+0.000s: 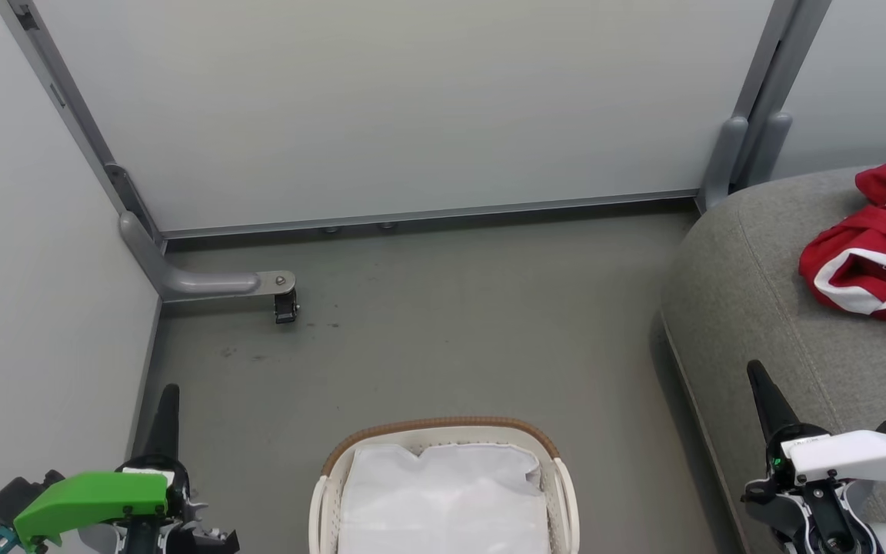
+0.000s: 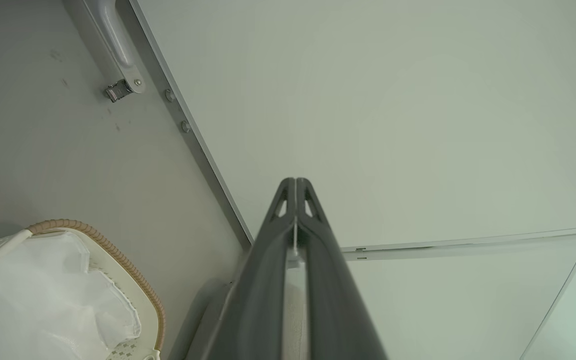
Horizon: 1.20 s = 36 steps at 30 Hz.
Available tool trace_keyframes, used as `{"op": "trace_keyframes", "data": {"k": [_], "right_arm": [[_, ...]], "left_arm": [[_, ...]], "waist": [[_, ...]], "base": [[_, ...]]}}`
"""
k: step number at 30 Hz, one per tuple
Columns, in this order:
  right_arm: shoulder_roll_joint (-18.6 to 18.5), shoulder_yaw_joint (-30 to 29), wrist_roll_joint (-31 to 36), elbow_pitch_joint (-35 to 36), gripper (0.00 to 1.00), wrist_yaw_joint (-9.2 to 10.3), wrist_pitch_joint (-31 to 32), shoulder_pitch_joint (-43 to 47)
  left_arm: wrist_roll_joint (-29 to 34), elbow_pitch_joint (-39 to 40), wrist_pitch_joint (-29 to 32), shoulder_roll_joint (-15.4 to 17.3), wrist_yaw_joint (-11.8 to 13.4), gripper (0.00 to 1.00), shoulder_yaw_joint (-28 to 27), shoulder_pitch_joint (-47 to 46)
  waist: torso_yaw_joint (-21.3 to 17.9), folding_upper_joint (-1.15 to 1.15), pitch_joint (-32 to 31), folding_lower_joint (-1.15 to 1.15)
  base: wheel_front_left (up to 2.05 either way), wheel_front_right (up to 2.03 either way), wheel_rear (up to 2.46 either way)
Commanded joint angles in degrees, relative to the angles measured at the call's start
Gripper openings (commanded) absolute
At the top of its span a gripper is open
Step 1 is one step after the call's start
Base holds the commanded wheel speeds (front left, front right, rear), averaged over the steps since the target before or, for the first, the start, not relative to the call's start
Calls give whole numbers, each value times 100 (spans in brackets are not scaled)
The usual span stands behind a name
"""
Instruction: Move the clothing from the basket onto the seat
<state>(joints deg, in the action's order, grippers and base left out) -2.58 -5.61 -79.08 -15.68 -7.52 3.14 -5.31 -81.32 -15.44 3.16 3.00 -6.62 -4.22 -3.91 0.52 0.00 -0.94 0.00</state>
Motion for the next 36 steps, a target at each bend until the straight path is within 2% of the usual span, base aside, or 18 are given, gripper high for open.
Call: {"op": "trace_keyframes", "data": {"k": [1,28,36], "right_arm": [[-36,-28,-145,61,0,4,48,-85],[-47,-101,-1299,178,0,4,349,-117],[-46,-103,-1343,183,0,3,356,-116]], "left_arm": [[-104,42,43,5,-50,0,-48,-130],[-1092,148,338,-14,-102,0,-244,-273],[-1120,148,362,-14,-108,0,-249,-267]], "waist": [[-3,0,6,0],[-49,0,105,0],[-52,0,112,0]], "base": [[0,0,0],[0,0,0],[0,0,0]]}}
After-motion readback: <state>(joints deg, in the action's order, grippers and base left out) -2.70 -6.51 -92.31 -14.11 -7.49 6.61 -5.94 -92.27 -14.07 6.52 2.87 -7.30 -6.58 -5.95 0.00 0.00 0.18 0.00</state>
